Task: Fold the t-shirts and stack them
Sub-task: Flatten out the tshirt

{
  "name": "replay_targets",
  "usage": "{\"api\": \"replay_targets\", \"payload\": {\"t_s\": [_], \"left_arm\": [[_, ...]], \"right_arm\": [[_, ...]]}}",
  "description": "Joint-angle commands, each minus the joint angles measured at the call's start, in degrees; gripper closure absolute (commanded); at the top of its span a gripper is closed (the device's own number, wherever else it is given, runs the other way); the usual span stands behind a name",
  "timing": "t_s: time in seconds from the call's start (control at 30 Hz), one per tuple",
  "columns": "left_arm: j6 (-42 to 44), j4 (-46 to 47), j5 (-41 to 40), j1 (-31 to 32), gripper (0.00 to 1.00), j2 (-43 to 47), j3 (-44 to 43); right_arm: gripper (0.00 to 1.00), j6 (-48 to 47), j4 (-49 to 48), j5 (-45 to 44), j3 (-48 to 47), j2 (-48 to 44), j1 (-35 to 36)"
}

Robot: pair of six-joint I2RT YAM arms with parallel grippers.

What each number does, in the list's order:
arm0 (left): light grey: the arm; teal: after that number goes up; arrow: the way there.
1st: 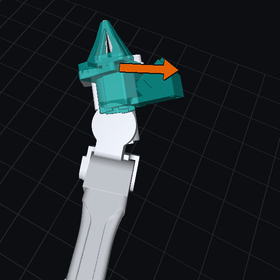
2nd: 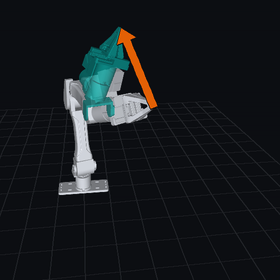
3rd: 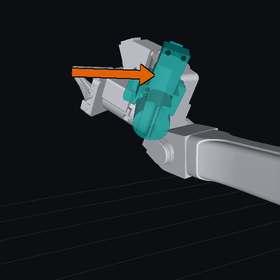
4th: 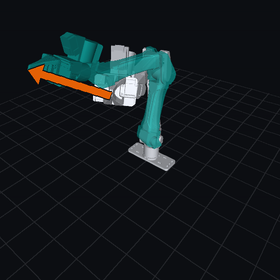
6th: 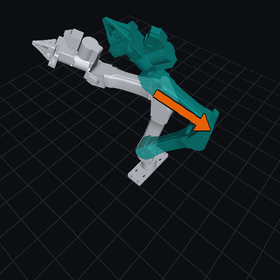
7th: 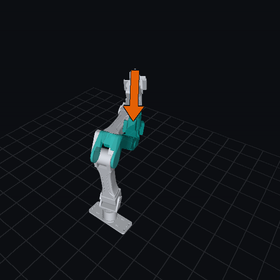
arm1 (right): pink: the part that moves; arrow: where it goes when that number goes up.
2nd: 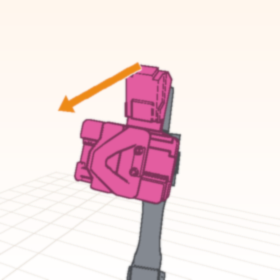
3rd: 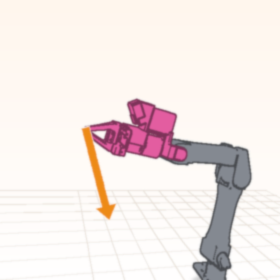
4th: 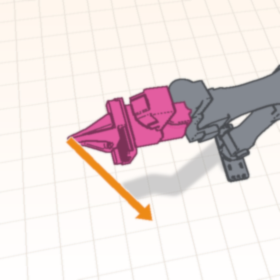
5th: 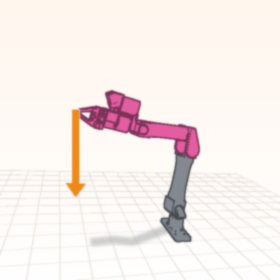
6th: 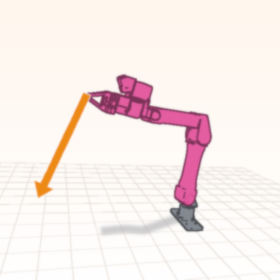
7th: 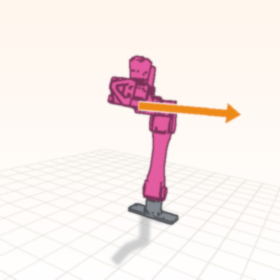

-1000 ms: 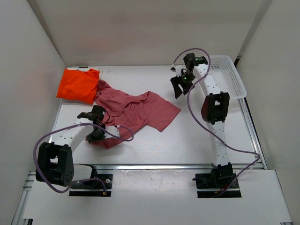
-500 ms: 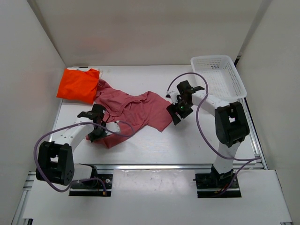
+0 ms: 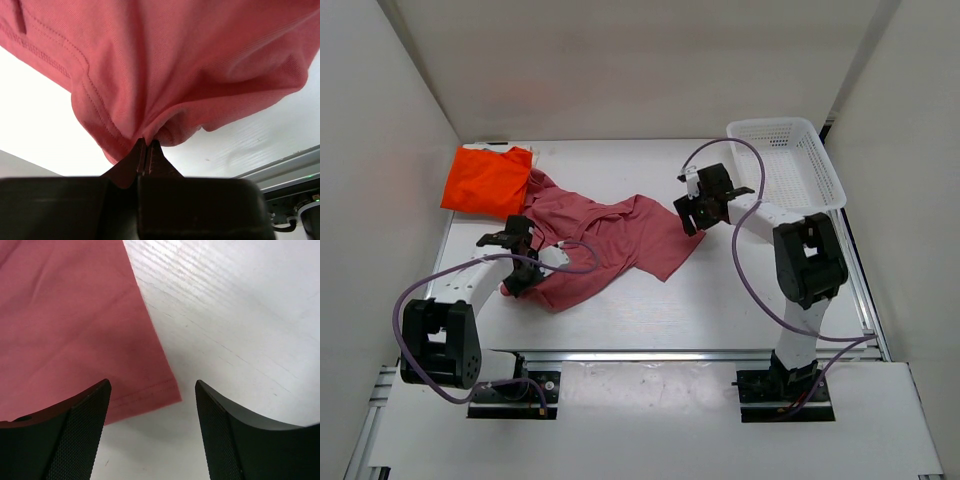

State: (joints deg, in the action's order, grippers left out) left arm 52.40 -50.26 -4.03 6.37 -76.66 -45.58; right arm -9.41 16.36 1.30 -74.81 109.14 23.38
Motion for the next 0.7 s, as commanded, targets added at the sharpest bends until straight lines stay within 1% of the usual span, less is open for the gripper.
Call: {"api": "replay_targets", "payload": {"t_s": [0.0, 0.1, 0.27, 0.33, 0.37, 0.4, 0.43, 0.47, 0.53, 0.57, 0.6, 0.63, 0.67], "left_arm": [[-1.4, 1.2, 1.9, -1.4, 1.0, 1.3, -0.1], [-1.6, 1.1, 1.8, -2.3, 1.0, 1.1, -0.9], [-1.3, 1.5, 1.1, -4.6, 1.0, 0.6, -2.1], [-1.7, 1.5, 1.3, -4.8, 1.0, 1.1, -2.1], [-1.6, 1.3, 1.4, -4.9, 1.0, 0.6, -2.1], [-1.6, 1.4, 1.2, -4.8, 1.0, 0.7, -1.8], [-2.1, 1.4, 1.0, -4.7, 1.0, 0.6, -2.1], [-2.3, 2.1, 0.9, -4.7, 1.0, 1.0, -2.3], [-4.7, 2.5, 0.5, -4.5, 1.0, 0.1, -4.6], [-6.2, 3.1, 0.3, -4.0, 1.0, -0.4, -5.6], [-6.7, 4.0, -1.9, -2.9, 1.0, -1.6, -8.5], [-9.2, 4.9, -4.6, -1.5, 1.0, -2.9, -13.2], [-11.7, 5.3, -5.5, -0.8, 1.0, -5.7, -16.4]], "right_arm": [[0.27, -0.8, -2.7, 3.6, -1.4, 3.1, -1.2], [0.32, -2.4, -1.9, 4.0, -0.1, 4.1, -0.6], [0.34, -1.9, -2.7, 4.8, 6.2, 2.1, 0.2], [0.42, -2.8, -2.4, 5.5, 7.1, 1.9, -0.1], [0.59, -3.8, -2.3, 5.9, 6.3, 2.7, -0.3], [0.89, -4.1, -1.0, 7.5, 5.6, 3.2, -0.5], [1.0, -4.7, -0.5, 8.5, 5.4, 3.6, -0.5], [1.0, -5.3, -0.5, 9.6, 5.1, 3.1, -0.6], [1.0, -4.7, 0.3, 15.0, 4.1, 2.1, -1.2], [1.0, -4.3, 1.6, 16.6, 1.8, 1.1, -1.9], [0.99, -3.7, 1.3, 17.2, -1.6, 0.3, -2.7], [1.0, -2.6, 1.3, 17.6, -4.0, -0.2, -3.4], [1.0, -0.9, 1.0, 16.6, -9.6, -0.7, -4.0]]}}
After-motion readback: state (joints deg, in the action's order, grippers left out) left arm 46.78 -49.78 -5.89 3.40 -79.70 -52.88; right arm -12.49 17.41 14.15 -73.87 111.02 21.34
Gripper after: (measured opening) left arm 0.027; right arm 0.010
